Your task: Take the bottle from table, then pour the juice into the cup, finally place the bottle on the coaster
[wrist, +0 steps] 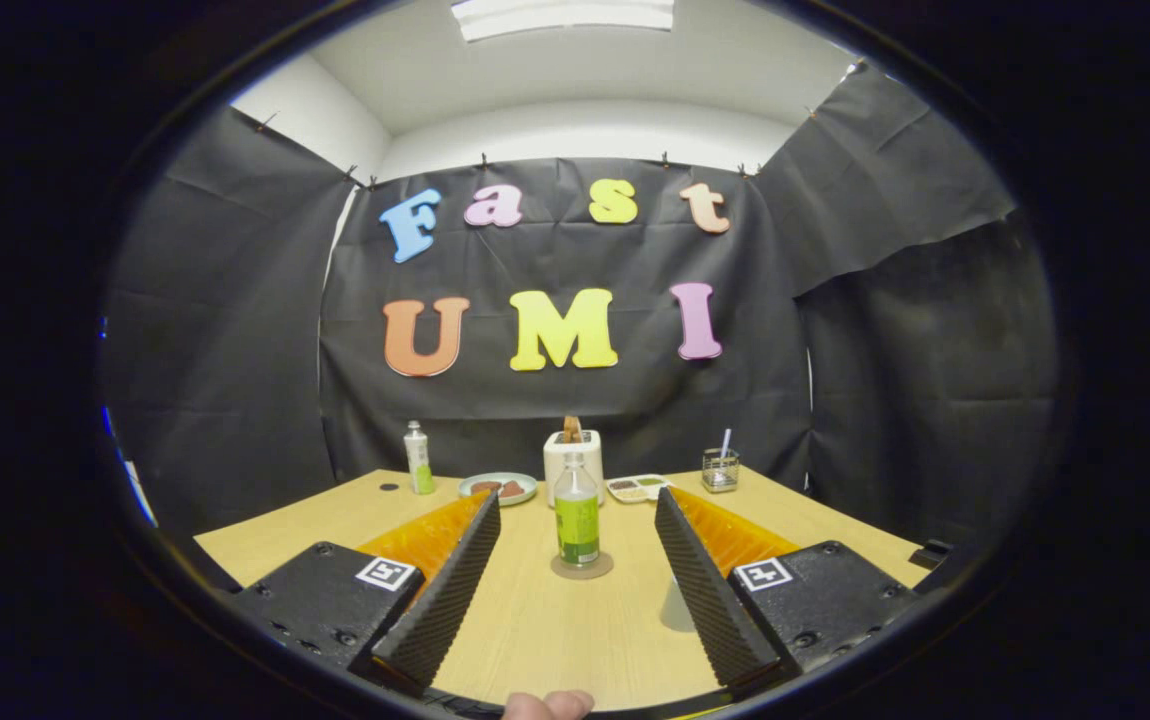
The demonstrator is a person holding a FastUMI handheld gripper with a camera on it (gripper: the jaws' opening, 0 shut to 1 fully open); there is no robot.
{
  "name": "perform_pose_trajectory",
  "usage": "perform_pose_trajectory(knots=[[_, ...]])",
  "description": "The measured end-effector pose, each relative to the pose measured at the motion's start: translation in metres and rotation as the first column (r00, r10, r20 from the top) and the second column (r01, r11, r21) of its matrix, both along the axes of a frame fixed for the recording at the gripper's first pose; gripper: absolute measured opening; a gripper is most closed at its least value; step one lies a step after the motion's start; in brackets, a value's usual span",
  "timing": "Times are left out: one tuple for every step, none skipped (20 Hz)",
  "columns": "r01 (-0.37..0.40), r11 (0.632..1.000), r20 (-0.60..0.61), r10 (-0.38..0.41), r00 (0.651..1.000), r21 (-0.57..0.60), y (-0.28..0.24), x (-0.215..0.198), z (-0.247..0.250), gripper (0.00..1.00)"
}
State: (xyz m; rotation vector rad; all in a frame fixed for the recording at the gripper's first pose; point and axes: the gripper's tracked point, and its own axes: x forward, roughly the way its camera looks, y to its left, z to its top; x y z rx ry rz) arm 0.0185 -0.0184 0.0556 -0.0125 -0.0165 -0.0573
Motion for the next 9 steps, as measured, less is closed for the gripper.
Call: perform_pose_trajectory(knots=[[0.0, 1.0, 0.0, 0.0, 1.0, -0.001, -0.0004, -0.0004, 0.0002, 1.0], [-0.001, 1.0, 0.0, 0.001, 1.0, -0.001, -0.001, -0.0004, -0.0006, 1.0], [-0.002, 1.0, 0.001, 0.002, 1.0, 0.0, -0.0004, -0.0012, 0.0, 1.0], [-0.003, 1.0, 0.003, 0.003, 1.0, -0.001, 0.0001, -0.0003, 0.0004, 1.0], [-0.004, 1.0, 0.004, 0.004, 1.0, -0.004, 0.0, -0.0004, 0.0006, 1.0], [-0.004, 1.0, 0.004, 0.004, 1.0, -0.004, -0.0002, -0.0002, -0.0002, 1.0], [-0.006, 1.0, 0.004, 0.006, 1.0, -0.003, 0.0002, -0.0003, 0.0, 1.0], [-0.008, 1.0, 0.002, 0.008, 1.0, -0.001, 0.0014, -0.0001, -0.0007, 1.0], [-0.012, 1.0, -0.001, 0.012, 1.0, -0.001, 0.002, 0.0005, -0.0015, 1.0]])
